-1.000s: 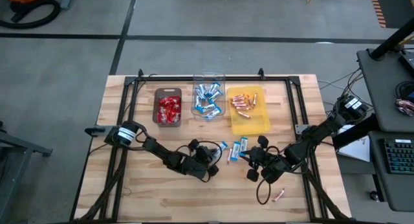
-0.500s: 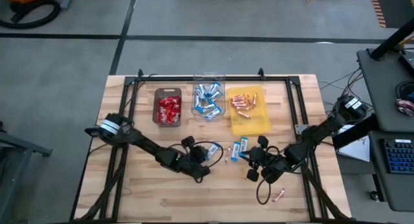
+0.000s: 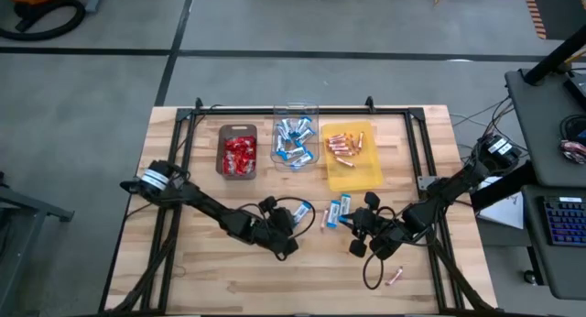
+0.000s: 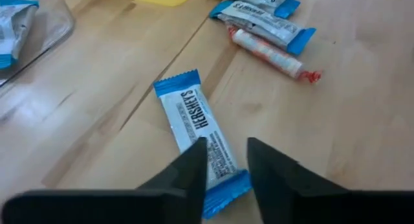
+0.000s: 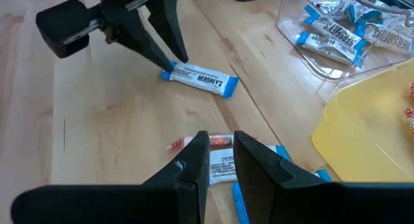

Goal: Sort candy
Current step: Put the white chocolate into the transparent bin

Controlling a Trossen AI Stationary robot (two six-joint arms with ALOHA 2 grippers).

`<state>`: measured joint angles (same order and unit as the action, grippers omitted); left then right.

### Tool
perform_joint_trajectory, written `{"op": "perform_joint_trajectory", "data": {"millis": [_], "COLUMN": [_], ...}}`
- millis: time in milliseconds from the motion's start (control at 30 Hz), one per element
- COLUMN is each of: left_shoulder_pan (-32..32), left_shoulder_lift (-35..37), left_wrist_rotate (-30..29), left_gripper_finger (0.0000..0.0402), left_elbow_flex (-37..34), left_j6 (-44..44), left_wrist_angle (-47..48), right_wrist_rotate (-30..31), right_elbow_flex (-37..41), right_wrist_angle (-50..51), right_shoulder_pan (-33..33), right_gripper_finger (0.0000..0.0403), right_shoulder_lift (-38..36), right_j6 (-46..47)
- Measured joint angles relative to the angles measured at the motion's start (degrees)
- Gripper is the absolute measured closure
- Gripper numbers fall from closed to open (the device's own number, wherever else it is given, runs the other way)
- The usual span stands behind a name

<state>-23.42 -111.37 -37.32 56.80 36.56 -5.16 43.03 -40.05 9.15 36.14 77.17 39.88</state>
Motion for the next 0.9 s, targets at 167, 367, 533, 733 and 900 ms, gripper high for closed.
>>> {"op": "perform_joint_trajectory", "data": {"millis": [167, 367, 533, 733, 900], "left_shoulder_pan": [0.0, 0.1, 0.0, 0.0, 0.2], "left_shoulder_lift": [-1.6, -4.0, -5.1, -5.2, -4.8], "left_wrist_rotate": [-2.5, -2.7, -3.2, -2.7, -3.7], "left_gripper_finger": [0.023, 0.018, 0.0221, 0.0316, 0.0357], "left_elbow_flex": [0.0, 0.0, 0.2, 0.3, 0.3], "left_j6": [0.0, 0.2, 1.0, 1.1, 1.0], "left_wrist_angle": [-1.3, -1.4, -2.0, -1.8, -1.6], "right_wrist_rotate": [-0.1, -0.1, -0.1, -0.1, -0.1], "right_elbow_flex": [0.0, 0.0, 0.0, 0.0, 0.0], "right_wrist_angle": [0.0, 0.0, 0.0, 0.0, 0.0], "right_shoulder_pan": [0.0, 0.0, 0.0, 0.0, 0.0], "right_gripper_finger": [0.0339, 0.0339, 0.0339, 0.0339, 0.0339], "right_shoulder_lift": [0.0, 0.0, 0.0, 0.0, 0.0], "right_j6": [0.0, 0.0, 0.0, 0.0, 0.0]}}
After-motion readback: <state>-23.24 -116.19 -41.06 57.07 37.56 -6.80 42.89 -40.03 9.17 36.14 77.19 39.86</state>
